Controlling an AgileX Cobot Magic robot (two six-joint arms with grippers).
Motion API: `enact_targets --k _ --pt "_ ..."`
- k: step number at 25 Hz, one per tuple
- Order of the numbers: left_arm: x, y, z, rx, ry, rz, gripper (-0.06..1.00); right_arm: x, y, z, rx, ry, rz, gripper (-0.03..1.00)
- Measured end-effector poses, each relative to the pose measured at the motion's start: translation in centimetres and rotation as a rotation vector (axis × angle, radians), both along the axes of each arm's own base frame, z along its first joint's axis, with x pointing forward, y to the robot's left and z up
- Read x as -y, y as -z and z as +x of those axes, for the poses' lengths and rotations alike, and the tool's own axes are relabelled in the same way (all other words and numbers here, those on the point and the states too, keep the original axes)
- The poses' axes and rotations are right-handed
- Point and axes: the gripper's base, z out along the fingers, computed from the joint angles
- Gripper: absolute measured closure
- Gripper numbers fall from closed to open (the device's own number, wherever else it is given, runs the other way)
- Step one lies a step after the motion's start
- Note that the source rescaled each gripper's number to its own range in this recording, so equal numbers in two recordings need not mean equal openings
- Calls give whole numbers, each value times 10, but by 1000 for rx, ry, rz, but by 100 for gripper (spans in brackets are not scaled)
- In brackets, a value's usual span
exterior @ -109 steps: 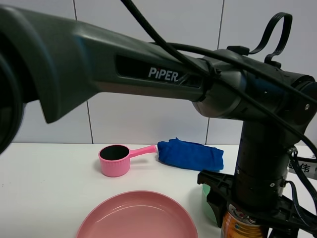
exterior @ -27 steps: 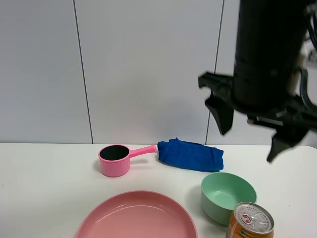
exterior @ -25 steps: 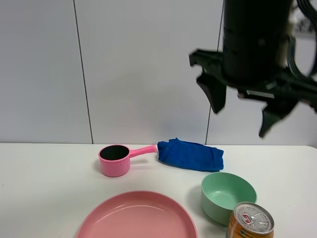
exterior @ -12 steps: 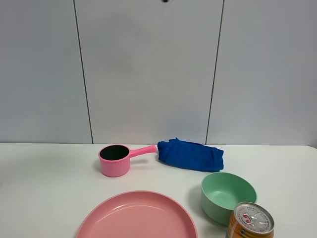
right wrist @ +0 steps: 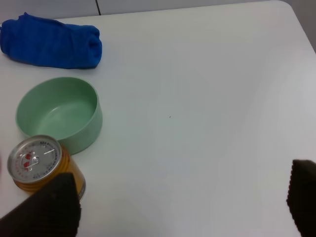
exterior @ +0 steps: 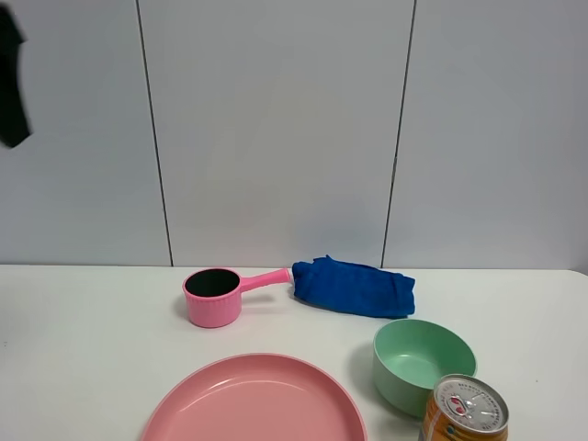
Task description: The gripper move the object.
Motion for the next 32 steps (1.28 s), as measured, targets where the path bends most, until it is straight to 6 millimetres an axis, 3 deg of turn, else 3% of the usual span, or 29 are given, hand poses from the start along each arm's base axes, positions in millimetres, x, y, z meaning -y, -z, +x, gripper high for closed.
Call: enact_targets --k 4,7,12,15,20,22,26,32 --pt "-44 13 -48 16 -114 -18 81 0 0 0 0 0 0 -3" --pt "-62 17 -90 81 -147 -52 81 0 0 0 0 0 0 -3" --pt "-68 27 -158 251 -147 -104 81 0 0 0 0 0 0 -3" --pt "-65 38 -184 330 -170 -125 80 0 0 0 0 0 0 -3" --pt "-62 63 -213 418 -166 -104 49 0 0 0 0 0 0 -3" --pt "-61 70 -222 456 -151 -92 43 0 0 0 0 0 0 -3" --pt "-59 85 -236 518 -145 -91 39 0 0 0 0 0 0 -3" --pt "-58 102 -228 456 -202 -159 40 0 0 0 0 0 0 -3"
